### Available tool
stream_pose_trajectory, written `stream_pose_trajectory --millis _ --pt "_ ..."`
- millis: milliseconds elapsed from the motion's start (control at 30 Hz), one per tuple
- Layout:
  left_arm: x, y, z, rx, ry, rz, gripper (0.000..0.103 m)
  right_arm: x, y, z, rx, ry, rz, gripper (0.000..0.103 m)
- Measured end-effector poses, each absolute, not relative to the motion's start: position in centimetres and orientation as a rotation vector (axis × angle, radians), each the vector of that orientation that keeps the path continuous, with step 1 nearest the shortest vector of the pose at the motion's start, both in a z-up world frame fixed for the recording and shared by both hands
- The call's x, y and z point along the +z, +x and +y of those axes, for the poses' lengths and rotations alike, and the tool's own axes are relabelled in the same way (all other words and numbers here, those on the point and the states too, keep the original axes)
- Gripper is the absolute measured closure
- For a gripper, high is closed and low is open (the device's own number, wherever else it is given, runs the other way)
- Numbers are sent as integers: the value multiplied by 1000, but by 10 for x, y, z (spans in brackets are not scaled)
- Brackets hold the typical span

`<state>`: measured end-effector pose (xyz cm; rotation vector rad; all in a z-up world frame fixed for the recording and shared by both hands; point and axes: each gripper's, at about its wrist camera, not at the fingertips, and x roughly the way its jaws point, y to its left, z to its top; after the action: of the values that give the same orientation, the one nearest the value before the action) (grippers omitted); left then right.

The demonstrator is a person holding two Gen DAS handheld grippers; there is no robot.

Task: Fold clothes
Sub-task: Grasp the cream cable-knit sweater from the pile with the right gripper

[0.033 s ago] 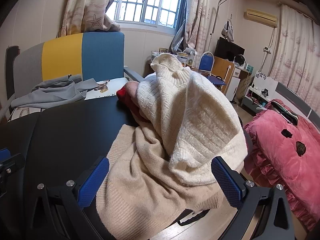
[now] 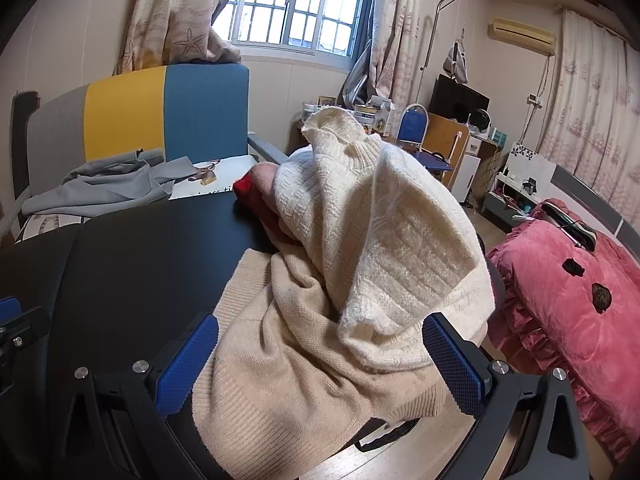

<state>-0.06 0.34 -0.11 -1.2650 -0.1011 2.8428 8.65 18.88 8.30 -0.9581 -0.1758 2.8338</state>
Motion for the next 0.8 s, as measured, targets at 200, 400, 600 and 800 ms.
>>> stream_pose_trajectory --millis 200,400,600,800 --pt "-7 -3 13 2855 -1266 -41 59 82 88 186 2829 -939 -195 0" --pt "-45 1 -9 2825 -1390 -20 59 78 85 190 2842 -950 -178 0" --pt "-104 2 -41 2788 -1581 -16 59 77 73 207 2912 -986 -101 0" --pt "-140 3 -69 2795 -1689 -122 57 103 23 241 2904 -925 -108 42"
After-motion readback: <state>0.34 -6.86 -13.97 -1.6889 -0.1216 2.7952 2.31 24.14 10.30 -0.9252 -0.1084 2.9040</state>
